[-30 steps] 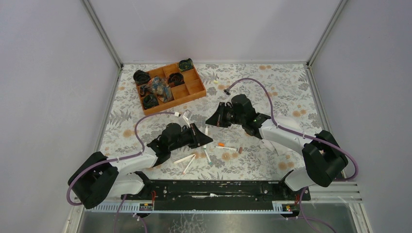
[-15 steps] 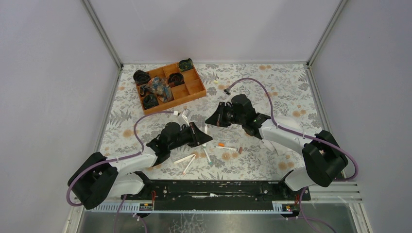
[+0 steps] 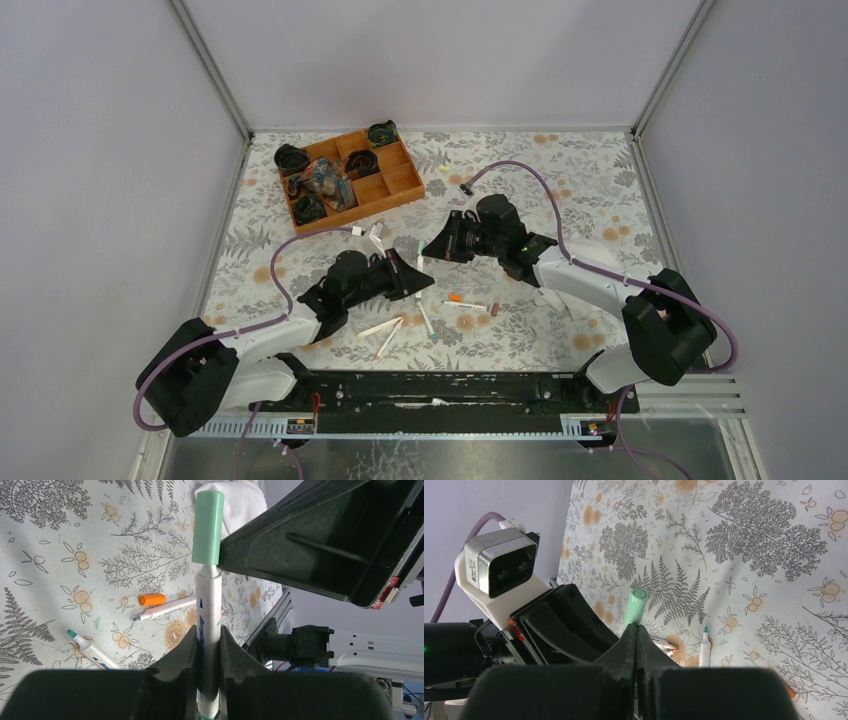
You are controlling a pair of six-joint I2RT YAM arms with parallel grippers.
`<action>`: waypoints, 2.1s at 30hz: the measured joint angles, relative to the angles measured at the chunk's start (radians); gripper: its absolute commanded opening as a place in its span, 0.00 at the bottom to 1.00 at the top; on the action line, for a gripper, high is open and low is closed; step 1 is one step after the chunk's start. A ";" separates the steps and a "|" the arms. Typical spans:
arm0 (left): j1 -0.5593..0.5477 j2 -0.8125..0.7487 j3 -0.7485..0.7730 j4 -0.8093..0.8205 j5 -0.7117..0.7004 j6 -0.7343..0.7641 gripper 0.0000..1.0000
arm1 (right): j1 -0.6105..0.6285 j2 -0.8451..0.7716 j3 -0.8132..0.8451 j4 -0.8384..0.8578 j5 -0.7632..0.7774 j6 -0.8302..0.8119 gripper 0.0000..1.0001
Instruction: Insert the pens into the pen caps
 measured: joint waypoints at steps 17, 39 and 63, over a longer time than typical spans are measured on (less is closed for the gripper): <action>0.000 -0.004 -0.005 0.027 -0.002 0.050 0.00 | 0.000 -0.029 -0.010 -0.011 -0.026 0.013 0.07; 0.000 -0.030 -0.032 0.051 0.016 0.081 0.00 | -0.001 -0.121 -0.014 -0.088 0.023 -0.044 0.72; 0.000 -0.147 -0.073 0.092 0.122 0.155 0.00 | -0.019 -0.059 -0.005 0.087 -0.165 0.048 0.37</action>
